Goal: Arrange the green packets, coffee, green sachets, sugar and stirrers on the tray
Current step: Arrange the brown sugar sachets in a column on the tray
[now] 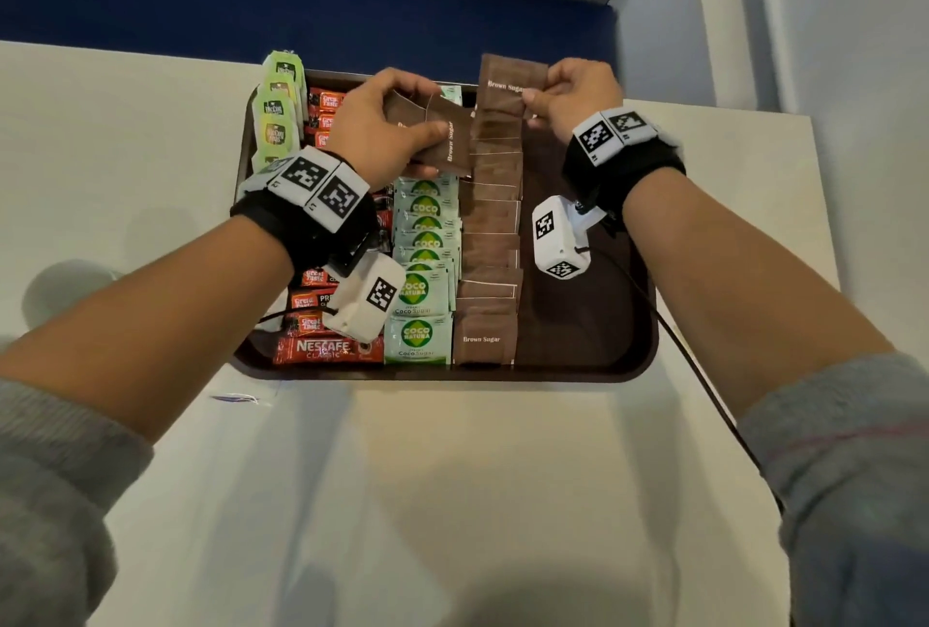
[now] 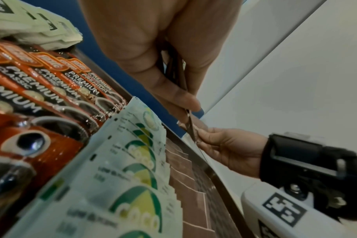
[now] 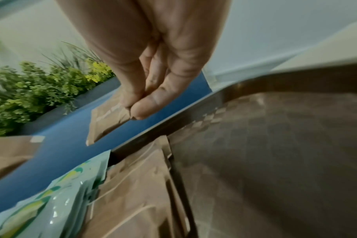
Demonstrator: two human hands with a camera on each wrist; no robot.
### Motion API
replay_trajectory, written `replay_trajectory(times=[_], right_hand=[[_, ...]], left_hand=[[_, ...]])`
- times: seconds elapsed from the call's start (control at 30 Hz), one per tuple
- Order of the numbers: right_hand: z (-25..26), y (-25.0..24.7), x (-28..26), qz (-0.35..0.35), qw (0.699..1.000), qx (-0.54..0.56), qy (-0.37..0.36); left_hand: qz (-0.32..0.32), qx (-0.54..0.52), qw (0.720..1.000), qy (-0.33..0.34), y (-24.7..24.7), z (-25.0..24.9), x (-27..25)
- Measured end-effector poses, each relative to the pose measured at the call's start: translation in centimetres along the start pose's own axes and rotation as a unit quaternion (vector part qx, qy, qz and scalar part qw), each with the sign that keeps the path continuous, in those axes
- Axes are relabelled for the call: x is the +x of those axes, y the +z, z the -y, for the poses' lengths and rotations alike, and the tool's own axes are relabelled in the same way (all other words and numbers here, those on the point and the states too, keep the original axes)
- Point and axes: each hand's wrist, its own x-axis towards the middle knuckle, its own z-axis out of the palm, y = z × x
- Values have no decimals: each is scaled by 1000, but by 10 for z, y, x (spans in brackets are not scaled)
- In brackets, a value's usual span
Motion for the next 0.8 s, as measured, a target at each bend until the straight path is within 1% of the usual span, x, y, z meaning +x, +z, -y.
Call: replay_trajectory(times=[0.1,0.23,0.3,0.47,0.8], right_hand=[[-4,7,7,14,999,-1,29],[-10,15,12,24,996,-84,20],[-11,16,13,26,994,-107,22],[-12,14,15,39,991,-120,31],[-12,14,14,26,990,-136,24]], left_hand=[[2,-9,1000,2,-1,2,1],[5,-26,1000,2,-1,3,0],[8,-31,999,0,-2,4,0],[9,-38,999,-2,-3,7,0],[11,-34,999,-10,-1,9,-1]])
